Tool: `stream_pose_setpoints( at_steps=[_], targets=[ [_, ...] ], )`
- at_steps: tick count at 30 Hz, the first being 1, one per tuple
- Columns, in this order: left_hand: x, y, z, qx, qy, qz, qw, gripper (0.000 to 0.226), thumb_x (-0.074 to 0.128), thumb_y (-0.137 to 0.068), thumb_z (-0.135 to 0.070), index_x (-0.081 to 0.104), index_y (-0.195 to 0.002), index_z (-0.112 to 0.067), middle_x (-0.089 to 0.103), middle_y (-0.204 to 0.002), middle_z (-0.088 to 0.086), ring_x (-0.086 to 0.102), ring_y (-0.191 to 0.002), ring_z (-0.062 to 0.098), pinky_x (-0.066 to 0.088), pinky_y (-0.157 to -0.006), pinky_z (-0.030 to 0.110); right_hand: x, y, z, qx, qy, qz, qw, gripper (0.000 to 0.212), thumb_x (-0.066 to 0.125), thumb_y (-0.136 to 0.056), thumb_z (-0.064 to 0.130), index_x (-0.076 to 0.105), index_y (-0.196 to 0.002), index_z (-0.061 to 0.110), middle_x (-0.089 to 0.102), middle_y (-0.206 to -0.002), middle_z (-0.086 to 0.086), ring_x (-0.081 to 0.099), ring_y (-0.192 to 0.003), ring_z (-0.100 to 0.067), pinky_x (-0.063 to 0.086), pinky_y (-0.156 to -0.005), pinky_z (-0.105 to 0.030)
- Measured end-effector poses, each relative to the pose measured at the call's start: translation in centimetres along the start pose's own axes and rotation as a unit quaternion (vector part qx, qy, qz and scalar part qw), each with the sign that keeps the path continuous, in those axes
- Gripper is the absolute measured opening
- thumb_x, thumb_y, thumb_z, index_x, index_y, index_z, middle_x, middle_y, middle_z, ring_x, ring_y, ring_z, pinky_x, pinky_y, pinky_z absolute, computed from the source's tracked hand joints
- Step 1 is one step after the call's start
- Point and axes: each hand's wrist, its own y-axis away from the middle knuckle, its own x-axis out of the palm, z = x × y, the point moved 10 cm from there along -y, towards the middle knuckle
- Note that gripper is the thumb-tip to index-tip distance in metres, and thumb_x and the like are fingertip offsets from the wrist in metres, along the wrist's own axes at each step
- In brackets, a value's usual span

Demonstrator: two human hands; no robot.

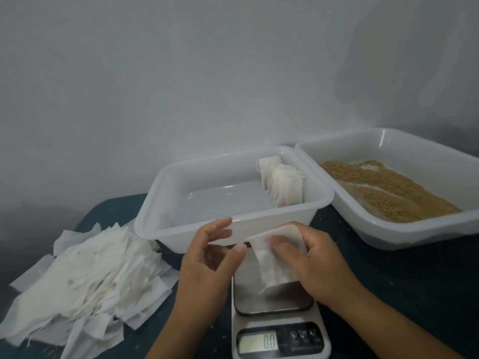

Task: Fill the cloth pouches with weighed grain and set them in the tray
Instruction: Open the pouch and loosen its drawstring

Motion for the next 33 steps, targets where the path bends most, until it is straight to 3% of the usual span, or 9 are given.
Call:
stream_pose_setpoints(
  at_steps=[3,5,10,15,20,26,28,30,33],
  targets=[
    [2.6,0.6,0.7,-0.029,0.004,0.118,0.993,0.042,0.072,-0.074,-0.059,0.072,-0.113,-0.043,0.072,-0.104,-0.007,0.07,-0.096,0.017,0.059,-0.083,0.034,0.5,0.1,-0.3,0.047,-0.082,0.016,0.995,0.019,0.065,-0.1,0.019,0.08,-0.095,0.029,0.08,-0.092,0.0,0.075,-0.085,-0.013,0.056,-0.071,-0.02],
    [3.4,1.0,0.3,-0.014,-0.012,0.131,0.991,0.037,0.065,-0.079,-0.061,0.076,-0.101,-0.034,0.073,-0.089,-0.004,0.068,-0.083,0.015,0.057,-0.076,0.039,1.0,0.3,-0.4,0.065,-0.093,0.039,0.993,0.017,0.065,-0.1,0.019,0.08,-0.097,0.025,0.079,-0.094,-0.004,0.075,-0.089,-0.019,0.06,-0.075,-0.025],
    [2.7,0.9,0.5,-0.044,0.045,0.067,0.996,0.038,0.066,-0.075,-0.064,0.078,-0.088,-0.031,0.068,-0.072,-0.007,0.063,-0.067,0.007,0.053,-0.065,0.023,1.6,0.7,-0.8,0.095,-0.088,0.08,0.988,0.015,0.069,-0.098,0.019,0.075,-0.111,0.024,0.079,-0.104,0.003,0.076,-0.097,-0.013,0.059,-0.076,-0.024],
    [2.1,0.8,2.0,-0.107,0.078,0.026,0.991,0.025,0.076,-0.09,-0.04,0.074,-0.081,-0.016,0.066,-0.075,0.006,0.059,-0.068,0.02,0.049,-0.07,0.042,2.6,0.8,-0.9,0.107,-0.125,0.119,0.979,0.028,0.07,-0.098,0.021,0.066,-0.125,0.025,0.078,-0.109,-0.002,0.077,-0.095,-0.022,0.061,-0.075,-0.03],
    [0.3,0.5,3.1,-0.153,0.197,-0.07,0.966,0.033,0.064,-0.099,-0.026,0.073,-0.068,-0.029,0.062,-0.07,0.0,0.054,-0.06,0.008,0.045,-0.058,0.024,2.7,0.8,-1.2,0.12,-0.138,0.13,0.975,0.052,0.074,-0.086,0.03,0.056,-0.135,0.037,0.078,-0.092,-0.008,0.074,-0.075,-0.022,0.056,-0.067,-0.024],
    [-0.4,0.4,3.7,-0.16,0.165,-0.098,0.968,0.005,0.071,-0.096,-0.023,0.066,-0.094,-0.022,0.071,-0.083,-0.003,0.063,-0.061,0.008,0.048,-0.058,0.023,1.2,0.1,-1.1,0.083,-0.143,0.05,0.985,0.04,0.074,-0.093,0.008,0.065,-0.126,0.029,0.074,-0.077,-0.006,0.072,-0.07,-0.018,0.056,-0.066,-0.024],
    [-2.2,0.7,2.2,-0.093,0.032,-0.158,0.983,0.028,0.076,-0.09,-0.026,0.058,-0.107,-0.039,0.069,-0.102,-0.012,0.067,-0.078,-0.001,0.05,-0.069,0.022,0.7,0.0,-1.1,0.085,-0.15,0.034,0.984,0.039,0.075,-0.092,0.009,0.065,-0.125,0.028,0.073,-0.075,-0.005,0.07,-0.068,-0.017,0.056,-0.065,-0.023],
    [-3.0,1.3,-1.8,0.055,-0.097,-0.189,0.976,0.033,0.074,-0.088,-0.034,0.052,-0.109,-0.046,0.062,-0.107,-0.019,0.063,-0.093,0.001,0.049,-0.072,0.016,0.4,-0.1,-1.3,0.088,-0.147,0.027,0.985,0.039,0.075,-0.092,0.01,0.065,-0.125,0.029,0.073,-0.075,-0.004,0.07,-0.067,-0.017,0.056,-0.064,-0.022],
    [-0.2,2.4,-5.1,0.205,-0.175,-0.089,0.959,0.026,0.07,-0.086,-0.04,0.059,-0.109,-0.037,0.06,-0.103,-0.022,0.062,-0.095,0.009,0.047,-0.077,0.011,0.4,-0.1,-1.1,0.076,-0.12,0.033,0.989,0.039,0.076,-0.092,0.012,0.065,-0.125,0.029,0.073,-0.074,-0.003,0.07,-0.066,-0.016,0.056,-0.064,-0.022]
  ],
)
